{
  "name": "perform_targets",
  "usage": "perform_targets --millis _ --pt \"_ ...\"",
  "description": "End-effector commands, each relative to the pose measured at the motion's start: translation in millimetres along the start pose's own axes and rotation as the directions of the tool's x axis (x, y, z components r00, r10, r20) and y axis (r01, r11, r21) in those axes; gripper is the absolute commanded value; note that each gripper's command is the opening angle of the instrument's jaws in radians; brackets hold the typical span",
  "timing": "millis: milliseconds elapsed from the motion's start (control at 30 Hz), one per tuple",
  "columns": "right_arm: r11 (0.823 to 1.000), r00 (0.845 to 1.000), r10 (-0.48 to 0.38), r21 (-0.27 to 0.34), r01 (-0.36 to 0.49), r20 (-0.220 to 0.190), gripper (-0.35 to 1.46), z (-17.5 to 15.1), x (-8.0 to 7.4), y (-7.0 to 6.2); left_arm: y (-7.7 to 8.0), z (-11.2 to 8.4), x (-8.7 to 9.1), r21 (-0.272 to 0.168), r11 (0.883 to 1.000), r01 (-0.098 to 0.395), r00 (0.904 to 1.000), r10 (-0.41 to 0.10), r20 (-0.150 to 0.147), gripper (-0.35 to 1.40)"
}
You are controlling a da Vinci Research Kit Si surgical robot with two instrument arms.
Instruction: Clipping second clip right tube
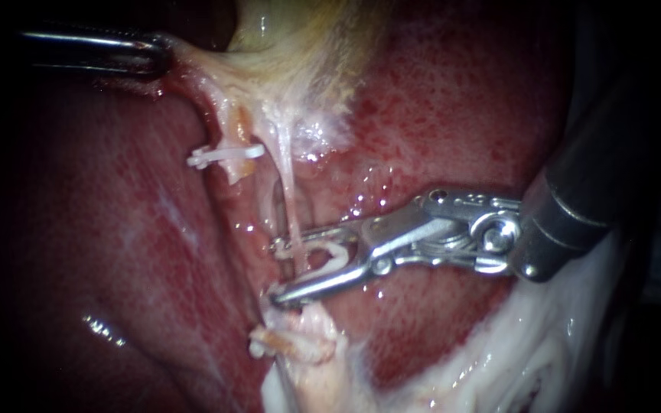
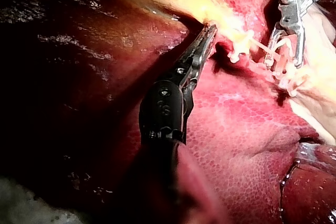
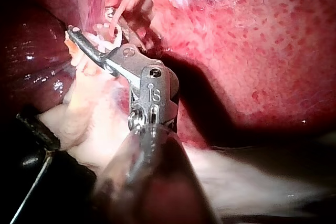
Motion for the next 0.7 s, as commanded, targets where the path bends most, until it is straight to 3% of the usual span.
perform_targets --millis 33,300,700 --pt "1.000 1.000 0.004 0.005 -0.004 -0.003 0.46 0.2 0.0 0.0 0.0 0.0 0.0 0.000 1.000 0.000 1.0000 0.000 0.000 -0.35" --pt "1.000 1.000 0.010 0.015 -0.010 -0.012 0.46 1.3 -0.2 0.2 0.0 0.1 -0.1 0.000 1.000 -0.001 1.0000 0.001 0.003 -0.35" --pt "0.998 1.000 0.011 0.065 -0.009 -0.019 0.44 2.5 0.4 -2.8 -0.1 0.1 -0.2 0.000 1.000 -0.001 1.0000 0.001 0.003 -0.35"
